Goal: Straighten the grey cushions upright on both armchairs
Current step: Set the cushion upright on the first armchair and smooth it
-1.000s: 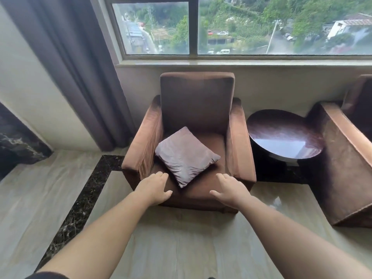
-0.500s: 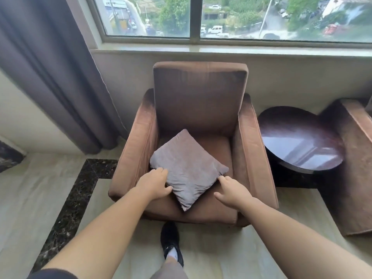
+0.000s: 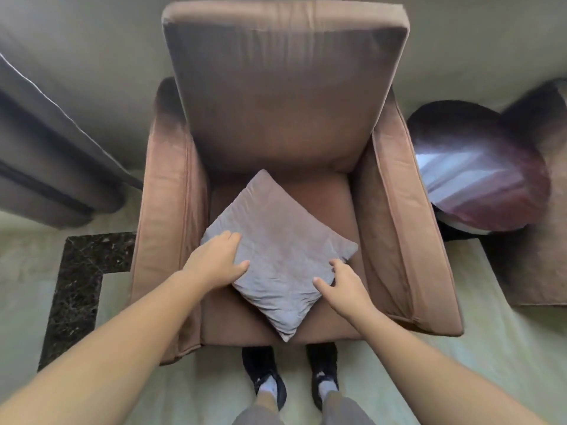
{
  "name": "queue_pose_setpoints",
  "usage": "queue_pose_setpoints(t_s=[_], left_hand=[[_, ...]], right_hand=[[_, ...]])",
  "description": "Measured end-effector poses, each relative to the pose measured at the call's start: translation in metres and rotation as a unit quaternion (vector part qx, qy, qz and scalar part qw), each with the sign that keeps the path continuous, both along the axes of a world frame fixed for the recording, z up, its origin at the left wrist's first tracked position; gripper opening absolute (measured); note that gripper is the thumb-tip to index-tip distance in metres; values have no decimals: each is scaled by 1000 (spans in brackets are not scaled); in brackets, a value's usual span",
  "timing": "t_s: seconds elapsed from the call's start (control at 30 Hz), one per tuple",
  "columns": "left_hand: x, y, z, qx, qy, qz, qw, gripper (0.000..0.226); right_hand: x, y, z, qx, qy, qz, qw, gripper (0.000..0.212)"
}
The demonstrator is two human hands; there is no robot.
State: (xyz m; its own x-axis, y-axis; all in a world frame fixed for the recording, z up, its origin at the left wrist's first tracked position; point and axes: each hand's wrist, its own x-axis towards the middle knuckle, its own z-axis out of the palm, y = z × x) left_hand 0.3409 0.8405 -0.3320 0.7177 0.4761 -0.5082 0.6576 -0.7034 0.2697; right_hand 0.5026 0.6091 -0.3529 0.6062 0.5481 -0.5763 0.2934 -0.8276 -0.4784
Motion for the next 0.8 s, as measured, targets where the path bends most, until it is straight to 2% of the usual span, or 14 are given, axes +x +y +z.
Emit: queue_pose_setpoints(t_s=[0.17, 0.27, 0.4, 0.5, 0.57, 0.67, 0.8], left_hand=[[33, 27, -73, -20, -16, 49, 998, 76], [52, 42, -119, -39, -29, 101, 994, 82], [76, 71, -180, -29, -29, 134, 990, 96], [95, 92, -214, -31, 3, 124, 992, 113], [107, 105, -232, -50, 7, 153, 987, 121], [121, 127, -247, -79, -7, 217, 973, 126], [126, 148, -257, -119, 5, 252, 960, 119]], right_hand=[[14, -4, -92, 28, 55, -176, 982, 78], [22, -8, -149, 18, 111, -290, 950, 89], [28, -9, -204, 8, 206, -385, 900, 98], [23, -10, -230, 22, 292, -425, 856, 99], [19, -8, -244, 51, 334, -435, 835, 99], [17, -6, -266, 102, 354, -457, 809, 102], [17, 4, -289, 132, 345, -502, 782, 114]])
